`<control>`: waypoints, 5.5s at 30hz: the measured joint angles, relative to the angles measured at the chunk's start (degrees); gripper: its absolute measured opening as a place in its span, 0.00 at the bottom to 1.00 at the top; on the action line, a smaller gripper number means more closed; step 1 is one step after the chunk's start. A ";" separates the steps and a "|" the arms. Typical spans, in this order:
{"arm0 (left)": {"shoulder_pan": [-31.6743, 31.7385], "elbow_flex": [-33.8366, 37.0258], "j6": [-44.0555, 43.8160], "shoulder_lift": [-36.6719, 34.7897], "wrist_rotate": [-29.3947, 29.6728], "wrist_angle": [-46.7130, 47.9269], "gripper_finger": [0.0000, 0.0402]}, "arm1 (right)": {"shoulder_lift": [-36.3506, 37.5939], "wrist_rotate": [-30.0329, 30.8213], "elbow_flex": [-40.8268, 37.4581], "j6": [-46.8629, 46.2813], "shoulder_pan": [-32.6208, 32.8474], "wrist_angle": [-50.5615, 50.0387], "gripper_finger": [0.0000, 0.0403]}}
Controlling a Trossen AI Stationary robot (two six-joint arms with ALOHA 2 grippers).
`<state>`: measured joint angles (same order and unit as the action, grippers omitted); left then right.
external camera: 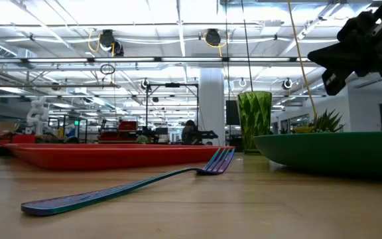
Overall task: Pick and place plate/cup/fork/spoon on tray
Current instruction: Put the green cup on the red serving tray
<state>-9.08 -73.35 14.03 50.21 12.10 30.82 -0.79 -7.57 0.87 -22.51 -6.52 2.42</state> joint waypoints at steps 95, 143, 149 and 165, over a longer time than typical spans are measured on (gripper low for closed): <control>9.44 2.78 -8.49 18.19 7.54 -2.74 0.06 | -82.82 11.00 71.97 48.82 -21.66 -55.50 0.24; 17.29 2.83 -8.38 21.36 7.49 -3.41 0.06 | -79.01 20.86 81.88 35.63 -1.34 -38.74 0.00; 18.19 2.83 -8.67 21.36 7.50 -3.39 0.06 | -85.65 22.60 91.00 35.07 0.85 -47.46 0.00; 18.38 2.81 -10.39 21.36 7.50 -0.14 0.06 | -93.36 15.97 96.51 30.62 2.17 -53.24 0.01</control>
<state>9.30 -70.54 3.64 71.57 19.59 30.68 -94.16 8.39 97.38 8.11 -4.35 -50.82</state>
